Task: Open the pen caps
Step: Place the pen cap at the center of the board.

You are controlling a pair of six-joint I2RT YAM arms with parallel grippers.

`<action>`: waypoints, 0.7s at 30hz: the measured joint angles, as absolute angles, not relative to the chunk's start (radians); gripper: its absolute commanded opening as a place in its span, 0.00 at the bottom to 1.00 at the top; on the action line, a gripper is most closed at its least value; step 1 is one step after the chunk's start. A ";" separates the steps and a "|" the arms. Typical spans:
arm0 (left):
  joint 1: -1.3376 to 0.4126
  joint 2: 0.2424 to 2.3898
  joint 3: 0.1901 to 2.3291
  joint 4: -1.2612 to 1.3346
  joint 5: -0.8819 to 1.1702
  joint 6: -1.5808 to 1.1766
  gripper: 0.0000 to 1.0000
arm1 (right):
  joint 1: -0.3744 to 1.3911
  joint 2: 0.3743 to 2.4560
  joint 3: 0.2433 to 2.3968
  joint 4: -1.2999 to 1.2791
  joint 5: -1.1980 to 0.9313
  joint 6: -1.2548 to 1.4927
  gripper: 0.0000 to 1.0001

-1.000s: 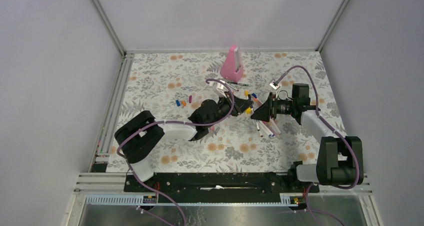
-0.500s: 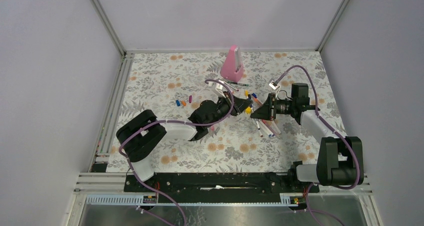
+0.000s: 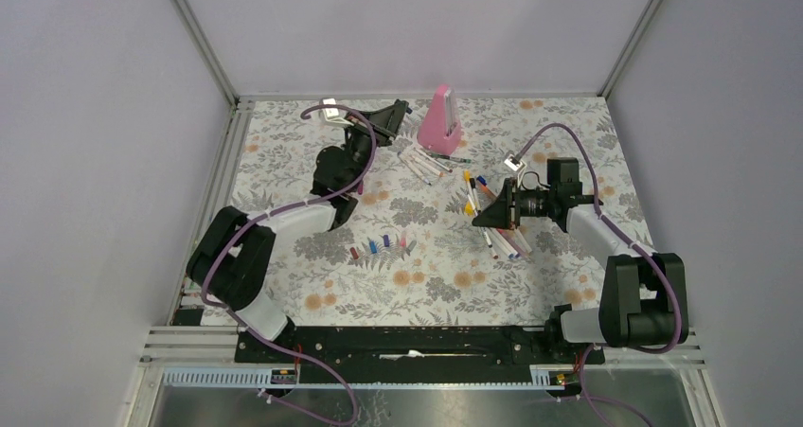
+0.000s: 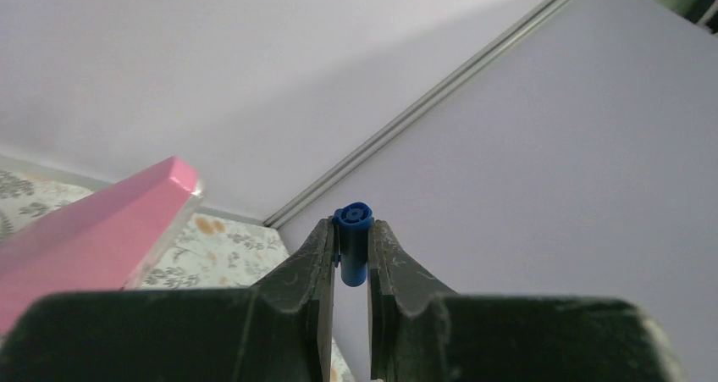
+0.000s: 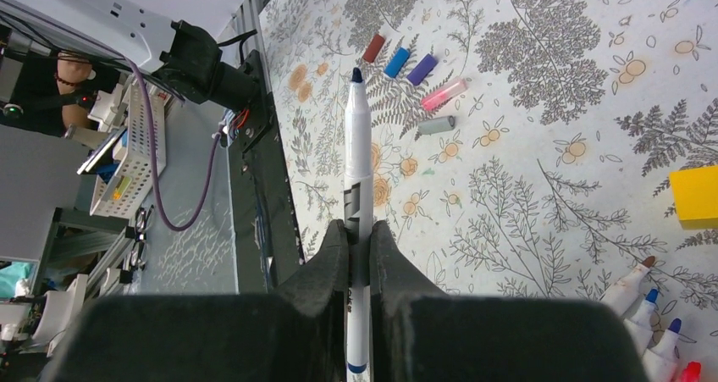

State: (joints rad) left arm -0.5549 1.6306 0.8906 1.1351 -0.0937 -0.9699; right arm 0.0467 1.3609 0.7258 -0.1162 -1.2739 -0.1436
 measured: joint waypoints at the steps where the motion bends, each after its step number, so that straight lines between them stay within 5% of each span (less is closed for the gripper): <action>1: -0.558 1.620 0.891 1.136 -0.094 -0.969 0.00 | 0.047 1.361 0.726 -0.126 -1.273 -0.151 0.00; 8: -0.582 1.512 0.799 1.080 -0.069 -0.958 0.00 | 0.040 1.347 0.757 -0.261 -1.181 -0.289 0.00; 21: -0.589 1.157 0.609 0.552 0.127 -0.831 0.00 | -0.094 1.263 0.773 -0.356 -0.992 -0.437 0.00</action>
State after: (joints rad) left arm -0.5888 1.1568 0.6094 0.5518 0.1272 -0.8307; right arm -0.0944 1.2629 0.7731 -0.3561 -0.9924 -0.4366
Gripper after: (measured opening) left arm 0.146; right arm 0.070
